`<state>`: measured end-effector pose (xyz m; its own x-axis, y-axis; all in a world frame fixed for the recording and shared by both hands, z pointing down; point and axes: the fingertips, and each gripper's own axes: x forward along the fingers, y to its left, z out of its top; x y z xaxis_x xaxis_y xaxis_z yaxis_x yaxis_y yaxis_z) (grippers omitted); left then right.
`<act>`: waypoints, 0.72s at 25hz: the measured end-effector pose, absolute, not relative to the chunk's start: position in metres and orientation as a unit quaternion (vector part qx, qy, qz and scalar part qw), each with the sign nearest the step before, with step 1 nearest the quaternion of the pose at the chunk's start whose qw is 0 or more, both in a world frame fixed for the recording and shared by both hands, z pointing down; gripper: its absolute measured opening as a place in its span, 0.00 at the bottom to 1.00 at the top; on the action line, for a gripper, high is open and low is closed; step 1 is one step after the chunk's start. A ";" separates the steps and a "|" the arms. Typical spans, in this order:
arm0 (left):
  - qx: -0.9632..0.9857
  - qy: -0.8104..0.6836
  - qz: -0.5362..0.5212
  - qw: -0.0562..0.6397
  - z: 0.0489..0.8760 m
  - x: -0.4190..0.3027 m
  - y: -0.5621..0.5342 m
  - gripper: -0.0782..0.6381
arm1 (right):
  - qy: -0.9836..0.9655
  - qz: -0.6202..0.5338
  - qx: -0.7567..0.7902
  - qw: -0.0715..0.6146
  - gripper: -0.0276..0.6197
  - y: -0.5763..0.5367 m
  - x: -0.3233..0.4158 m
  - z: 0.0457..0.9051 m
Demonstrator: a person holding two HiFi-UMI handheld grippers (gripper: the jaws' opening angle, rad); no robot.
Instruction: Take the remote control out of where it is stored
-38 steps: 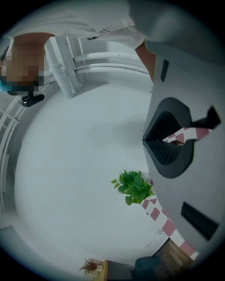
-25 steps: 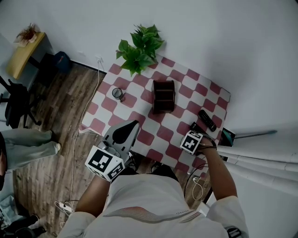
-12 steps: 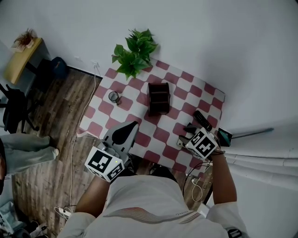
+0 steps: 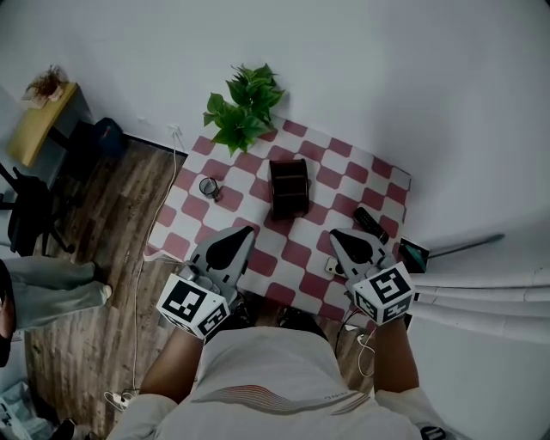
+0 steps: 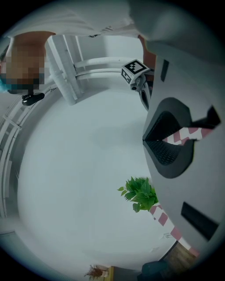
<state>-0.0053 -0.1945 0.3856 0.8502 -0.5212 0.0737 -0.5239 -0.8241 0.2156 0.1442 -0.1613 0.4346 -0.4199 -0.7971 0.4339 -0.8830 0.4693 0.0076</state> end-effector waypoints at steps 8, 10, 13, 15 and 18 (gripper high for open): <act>0.956 -0.272 0.007 0.111 0.384 -0.004 -0.189 0.12 | -0.812 0.077 0.567 0.112 0.06 -0.158 0.155 0.409; 0.956 -0.272 0.008 0.110 0.384 -0.005 -0.189 0.12 | -0.811 0.073 0.570 0.112 0.06 -0.158 0.155 0.408; 0.956 -0.273 0.008 0.109 0.384 -0.006 -0.188 0.12 | -0.810 0.076 0.571 0.110 0.06 -0.158 0.155 0.410; 0.956 -0.273 0.009 0.110 0.384 -0.006 -0.188 0.12 | -0.811 0.081 0.569 0.110 0.06 -0.157 0.156 0.411; 0.956 -0.271 0.007 0.110 0.385 -0.005 -0.187 0.12 | -0.812 0.088 0.565 0.115 0.06 -0.158 0.156 0.416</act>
<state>-0.0051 -0.1874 0.3846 0.8526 -0.5175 0.0724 -0.5205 -0.8286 0.2061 0.1559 -0.1578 0.4157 -0.3349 -0.8978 0.2860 -0.9382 0.3459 -0.0129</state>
